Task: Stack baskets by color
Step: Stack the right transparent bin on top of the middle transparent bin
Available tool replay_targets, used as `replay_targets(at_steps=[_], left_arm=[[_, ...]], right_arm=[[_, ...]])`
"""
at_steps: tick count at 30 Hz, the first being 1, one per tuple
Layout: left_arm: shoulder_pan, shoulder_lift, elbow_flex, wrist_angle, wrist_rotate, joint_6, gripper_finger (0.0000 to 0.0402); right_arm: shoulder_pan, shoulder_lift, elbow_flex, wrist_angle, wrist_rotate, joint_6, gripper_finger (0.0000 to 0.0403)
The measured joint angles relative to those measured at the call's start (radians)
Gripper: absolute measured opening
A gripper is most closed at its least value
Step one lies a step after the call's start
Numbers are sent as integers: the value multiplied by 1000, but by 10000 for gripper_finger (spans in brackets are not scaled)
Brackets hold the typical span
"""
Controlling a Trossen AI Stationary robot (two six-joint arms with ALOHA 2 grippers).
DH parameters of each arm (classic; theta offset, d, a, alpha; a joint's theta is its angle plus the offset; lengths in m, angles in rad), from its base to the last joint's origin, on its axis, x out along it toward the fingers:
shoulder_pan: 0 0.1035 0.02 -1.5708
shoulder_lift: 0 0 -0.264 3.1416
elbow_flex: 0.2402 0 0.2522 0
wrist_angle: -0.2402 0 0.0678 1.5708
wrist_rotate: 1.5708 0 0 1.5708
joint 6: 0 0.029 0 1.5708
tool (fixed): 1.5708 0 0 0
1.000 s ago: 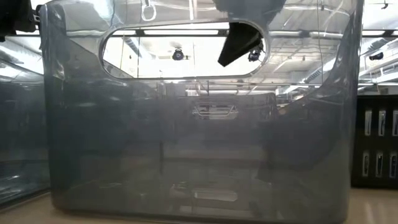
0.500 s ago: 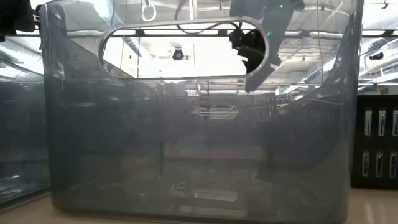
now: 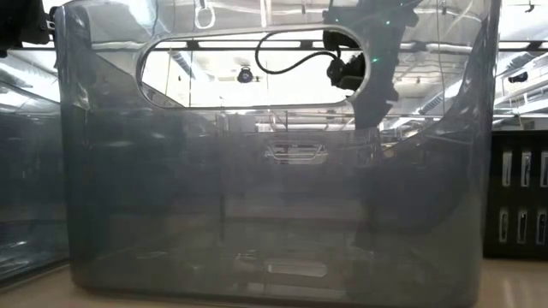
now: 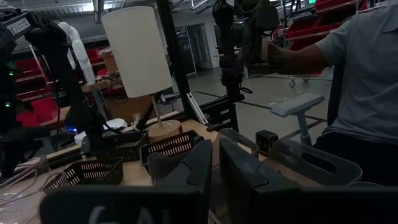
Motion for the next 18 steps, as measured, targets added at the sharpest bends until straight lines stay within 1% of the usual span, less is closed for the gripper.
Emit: replay_targets(at_steps=[4,9,14,18], left_arm=[[0,0,0,0,0,0,35],[0,0,0,0,0,0,30],[0,0,0,1,0,0,35],[0,0,0,0,0,0,38]], right_arm=[[-10,16,0,-1,-10,0,190],[-30,71,-11,-6,-47,-15,173],[-46,116,-13,-6,-53,-21,155],[-57,129,-13,-10,-65,-25,138]])
